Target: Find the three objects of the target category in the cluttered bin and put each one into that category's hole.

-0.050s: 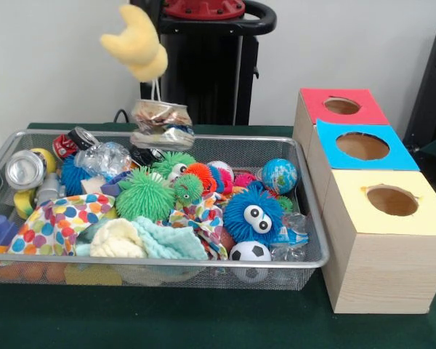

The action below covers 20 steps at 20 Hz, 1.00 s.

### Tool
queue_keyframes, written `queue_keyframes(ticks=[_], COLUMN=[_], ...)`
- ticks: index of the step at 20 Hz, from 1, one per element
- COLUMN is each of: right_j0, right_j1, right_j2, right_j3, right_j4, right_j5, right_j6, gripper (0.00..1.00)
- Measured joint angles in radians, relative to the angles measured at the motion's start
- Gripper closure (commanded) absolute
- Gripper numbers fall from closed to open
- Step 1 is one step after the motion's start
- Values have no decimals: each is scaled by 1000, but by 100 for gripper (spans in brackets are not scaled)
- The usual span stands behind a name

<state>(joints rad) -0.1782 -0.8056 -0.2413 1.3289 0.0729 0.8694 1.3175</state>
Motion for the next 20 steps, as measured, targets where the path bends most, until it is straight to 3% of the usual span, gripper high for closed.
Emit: queue_keyframes(ticks=[13, 20], right_j0=[-1, -24], right_j1=[24, 55], right_j2=[2, 2], right_j3=[0, -34], right_j4=[7, 5], right_j5=[8, 166], right_j6=[0, 0], gripper=[100, 100])
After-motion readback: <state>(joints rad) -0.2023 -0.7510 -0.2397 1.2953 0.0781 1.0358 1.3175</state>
